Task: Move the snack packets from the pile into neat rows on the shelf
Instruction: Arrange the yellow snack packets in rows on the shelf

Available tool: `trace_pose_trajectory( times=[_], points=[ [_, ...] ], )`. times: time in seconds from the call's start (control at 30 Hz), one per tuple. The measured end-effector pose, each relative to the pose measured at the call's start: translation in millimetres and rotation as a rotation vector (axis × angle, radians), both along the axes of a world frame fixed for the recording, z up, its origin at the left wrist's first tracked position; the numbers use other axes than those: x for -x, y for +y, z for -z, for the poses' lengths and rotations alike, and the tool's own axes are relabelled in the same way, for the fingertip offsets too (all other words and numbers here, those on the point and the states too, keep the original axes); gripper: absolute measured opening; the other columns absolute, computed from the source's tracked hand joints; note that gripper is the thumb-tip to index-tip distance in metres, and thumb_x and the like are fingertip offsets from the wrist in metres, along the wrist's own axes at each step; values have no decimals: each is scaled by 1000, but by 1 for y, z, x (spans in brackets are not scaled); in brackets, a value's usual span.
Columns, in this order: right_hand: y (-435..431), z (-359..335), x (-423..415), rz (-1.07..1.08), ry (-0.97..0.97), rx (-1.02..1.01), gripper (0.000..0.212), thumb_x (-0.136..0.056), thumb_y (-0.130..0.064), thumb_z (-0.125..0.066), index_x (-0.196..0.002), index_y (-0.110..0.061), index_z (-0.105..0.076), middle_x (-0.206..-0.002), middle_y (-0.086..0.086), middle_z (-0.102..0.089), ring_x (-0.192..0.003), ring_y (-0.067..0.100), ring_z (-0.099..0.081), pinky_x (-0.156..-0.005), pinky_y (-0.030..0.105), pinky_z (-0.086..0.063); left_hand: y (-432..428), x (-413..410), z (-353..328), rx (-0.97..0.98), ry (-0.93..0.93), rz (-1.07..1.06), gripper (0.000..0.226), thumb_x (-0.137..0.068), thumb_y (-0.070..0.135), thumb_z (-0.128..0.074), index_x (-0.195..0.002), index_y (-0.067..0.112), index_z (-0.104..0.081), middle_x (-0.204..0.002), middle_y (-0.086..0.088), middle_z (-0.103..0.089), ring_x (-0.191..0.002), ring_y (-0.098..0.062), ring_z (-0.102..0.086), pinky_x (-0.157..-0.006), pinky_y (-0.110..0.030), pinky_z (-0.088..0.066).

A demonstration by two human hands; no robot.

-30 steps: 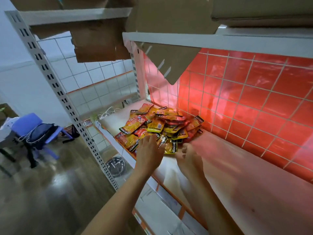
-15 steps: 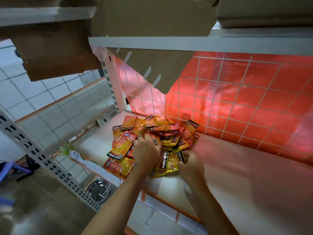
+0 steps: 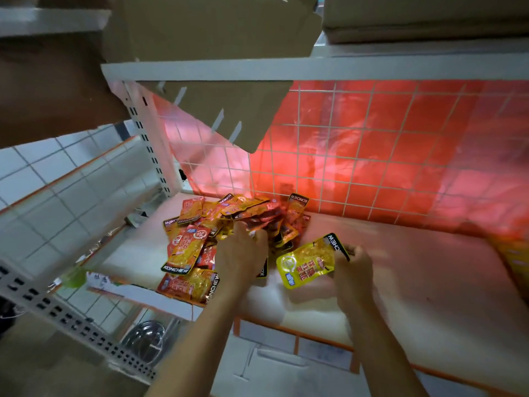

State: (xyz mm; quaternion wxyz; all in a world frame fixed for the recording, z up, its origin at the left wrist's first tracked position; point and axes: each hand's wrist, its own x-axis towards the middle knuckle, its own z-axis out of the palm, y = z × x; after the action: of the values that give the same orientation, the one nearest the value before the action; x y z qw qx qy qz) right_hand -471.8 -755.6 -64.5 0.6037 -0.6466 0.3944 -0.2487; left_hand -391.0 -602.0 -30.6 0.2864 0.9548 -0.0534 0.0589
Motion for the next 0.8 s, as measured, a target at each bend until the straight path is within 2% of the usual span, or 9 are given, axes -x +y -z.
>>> trace_pose_trajectory(
  times=[0.1,0.13,0.2,0.3,0.47,0.53,0.6,0.73,0.8],
  points=[
    [-2,-8,16,48,-151,-197,35,-68,-9,-56,-102,-9,-57,-99,17,-65,-82,27,-65,-68,46,-59,-7,22,-13,425,144,113,31,-101,31,-35,-113,13,-57,-102,-14,-66,-87,-24,-60,-71,-32,-42],
    [-4,-10,22,49,-215,-274,39,-74,4,-55,-112,-4,-53,-104,18,-62,-82,25,-64,-63,41,-58,-11,25,-13,626,243,119,30,-102,27,-33,-107,12,-58,-94,-13,-65,-76,-17,-61,-65,-28,-44],
    [-12,-9,35,48,-278,-354,53,-80,18,-49,-127,-5,-46,-112,16,-57,-85,24,-61,-61,36,-57,-20,32,-11,960,483,125,32,-101,27,-33,-99,10,-61,-82,-12,-63,-59,-12,-61,-55,-24,-50],
    [-27,-7,57,45,-325,-371,62,-77,21,-45,-127,-16,-49,-109,14,-58,-86,25,-60,-64,35,-55,-38,42,-3,1180,667,206,28,-98,27,-39,-100,14,-64,-82,-10,-70,-67,-19,-67,-69,-36,-55],
    [-57,-14,96,65,-405,-486,41,-78,22,-42,-103,-6,-59,-89,13,-61,-74,23,-60,-50,24,-54,-78,66,6,1354,857,336,35,-98,23,-37,-116,3,-59,-94,-15,-70,-80,-28,-70,-78,-42,-55],
    [-71,-10,108,85,-415,-488,39,-76,23,-45,-109,5,-57,-93,20,-59,-79,29,-59,-52,26,-55,-95,78,8,1408,925,399,36,-95,18,-34,-116,0,-57,-94,-16,-69,-79,-31,-69,-73,-40,-57],
    [-87,-8,120,126,-427,-485,41,-76,24,-45,-113,8,-53,-95,21,-57,-78,29,-58,-53,26,-54,-115,90,8,1430,981,447,37,-93,17,-32,-114,1,-57,-94,-17,-68,-77,-32,-69,-68,-36,-58],
    [-118,-8,147,181,-426,-384,36,-73,27,-49,-98,3,-59,-85,17,-59,-71,24,-57,-55,26,-49,-161,117,13,1246,929,495,22,-96,15,-47,-107,7,-64,-88,-11,-71,-79,-26,-67,-74,-37,-54],
    [-136,-9,162,193,-415,-348,39,-72,27,-52,-85,-8,-63,-79,11,-63,-74,25,-59,-63,31,-49,-184,135,15,1186,912,514,16,-94,16,-54,-101,10,-67,-86,-10,-70,-76,-23,-64,-67,-34,-52]
  ],
)
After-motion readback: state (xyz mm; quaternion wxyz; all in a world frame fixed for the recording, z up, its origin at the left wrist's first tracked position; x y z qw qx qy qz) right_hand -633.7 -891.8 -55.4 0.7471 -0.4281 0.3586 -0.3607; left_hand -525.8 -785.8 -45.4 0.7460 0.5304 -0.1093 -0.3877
